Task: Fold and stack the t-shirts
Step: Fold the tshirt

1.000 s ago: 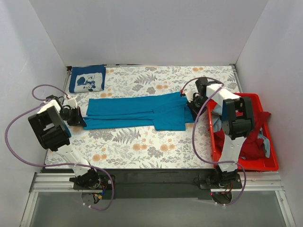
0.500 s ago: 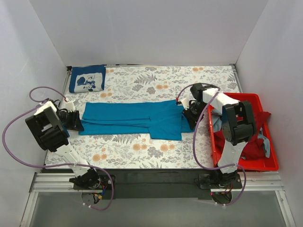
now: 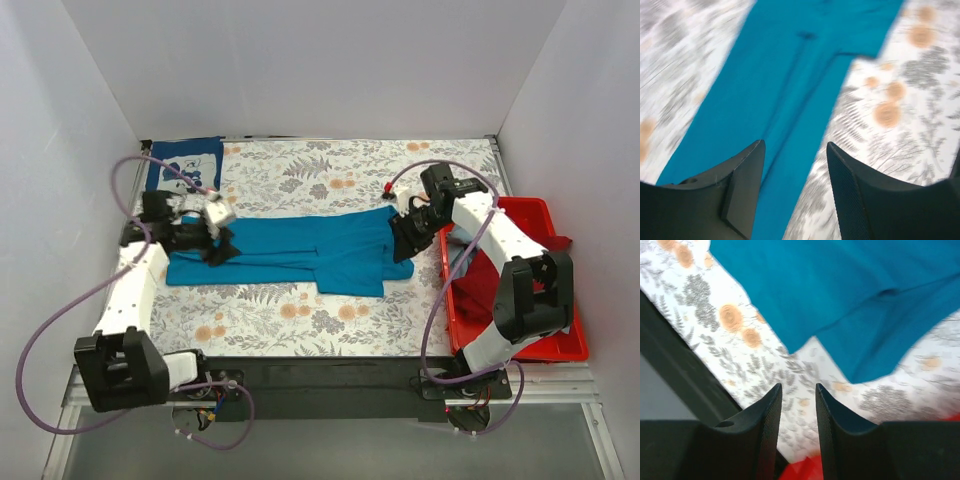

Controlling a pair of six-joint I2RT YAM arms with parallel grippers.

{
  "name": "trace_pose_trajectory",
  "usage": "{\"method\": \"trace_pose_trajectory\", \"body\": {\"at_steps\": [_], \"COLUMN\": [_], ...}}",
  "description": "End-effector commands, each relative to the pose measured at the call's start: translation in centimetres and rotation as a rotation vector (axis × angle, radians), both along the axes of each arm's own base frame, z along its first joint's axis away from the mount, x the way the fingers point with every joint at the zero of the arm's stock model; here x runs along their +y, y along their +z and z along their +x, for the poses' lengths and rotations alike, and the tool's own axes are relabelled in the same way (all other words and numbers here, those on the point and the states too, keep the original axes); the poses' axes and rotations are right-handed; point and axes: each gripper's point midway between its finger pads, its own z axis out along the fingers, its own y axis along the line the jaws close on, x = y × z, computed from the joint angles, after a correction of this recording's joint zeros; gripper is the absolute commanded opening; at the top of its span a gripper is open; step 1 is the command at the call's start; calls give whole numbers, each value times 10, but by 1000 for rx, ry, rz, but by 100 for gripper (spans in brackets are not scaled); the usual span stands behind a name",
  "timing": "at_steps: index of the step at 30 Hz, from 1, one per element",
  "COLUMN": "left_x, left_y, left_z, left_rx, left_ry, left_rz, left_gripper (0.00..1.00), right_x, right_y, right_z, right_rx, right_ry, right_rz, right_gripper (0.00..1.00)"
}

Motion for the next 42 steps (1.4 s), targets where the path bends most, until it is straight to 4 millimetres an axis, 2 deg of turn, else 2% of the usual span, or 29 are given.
{"method": "trace_pose_trajectory", "body": {"at_steps": [1, 2, 4, 5, 6, 7, 8, 9, 10, 11, 14, 15, 19, 26, 31, 33, 36, 39, 40, 41, 42], "left_x": [-68, -101, -125, -150, -160, -168, -185, -192, -197, -207, -221, -223, -237, -240, -239, -239, -241, -243, -243, -244, -244], "left_y": [-14, -17, -30, -38, -48, -53, -64, -70, -76, -90, -105, -116, -119, -146, -157, -160, -159, -152, -150, -146, -142], "left_z": [-16, -30, -33, -49, -56, -53, -65, -69, -66, -74, -75, -74, -56, -44, -44, -43, -42, -43, -44, -44, -44], "left_rx": [-118, -140, -191, -185, -181, -217, -211, -220, -244, -229, -234, -211, -265, -236, -216, -204, -192, -190, -189, -191, -191], "left_ry": [-230, -332, -381, -460, -495, -502, -561, -582, -584, -638, -678, -683, -666, -671, -678, -672, -661, -659, -661, -658, -651], "left_rz": [13, 17, 64, 73, 87, 117, 134, 146, 161, 179, 230, 245, 258, 317, 329, 334, 328, 308, 304, 297, 291], "left_gripper": [50, 50, 49, 49, 49, 49, 49, 49, 49, 51, 51, 51, 51, 46, 34, 25, 15, 3, 0, 0, 0], "right_x": [19, 21, 22, 22, 22, 22, 23, 24, 24, 25, 25, 25, 23, 27, 30, 35, 38, 43, 44, 45, 46], "right_y": [-22, -26, -37, -41, -44, -49, -51, -53, -59, -62, -72, -74, -86, -103, -110, -110, -109, -105, -103, -99, -95], "right_z": [-35, -38, -40, -41, -40, -39, -40, -40, -41, -40, -39, -38, -36, -37, -40, -43, -45, -43, -42, -38, -36], "right_rx": [193, 214, 223, 230, 228, 220, 219, 223, 223, 221, 224, 222, 225, 246, 278, 294, 307, 321, 319, 312, 299], "right_ry": [-25, -45, -60, -82, -90, -97, -101, -111, -114, -113, -124, -128, -156, -165, -158, -147, -136, -125, -118, -115, -113], "right_rz": [106, 107, 110, 99, 95, 97, 93, 91, 87, 86, 65, 57, 40, 22, 20, 38, 51, 73, 79, 81, 86], "right_gripper": [39, 40, 43, 45, 47, 53, 54, 54, 55, 55, 53, 53, 54, 55, 52, 48, 38, 22, 7, 1, 1]}}
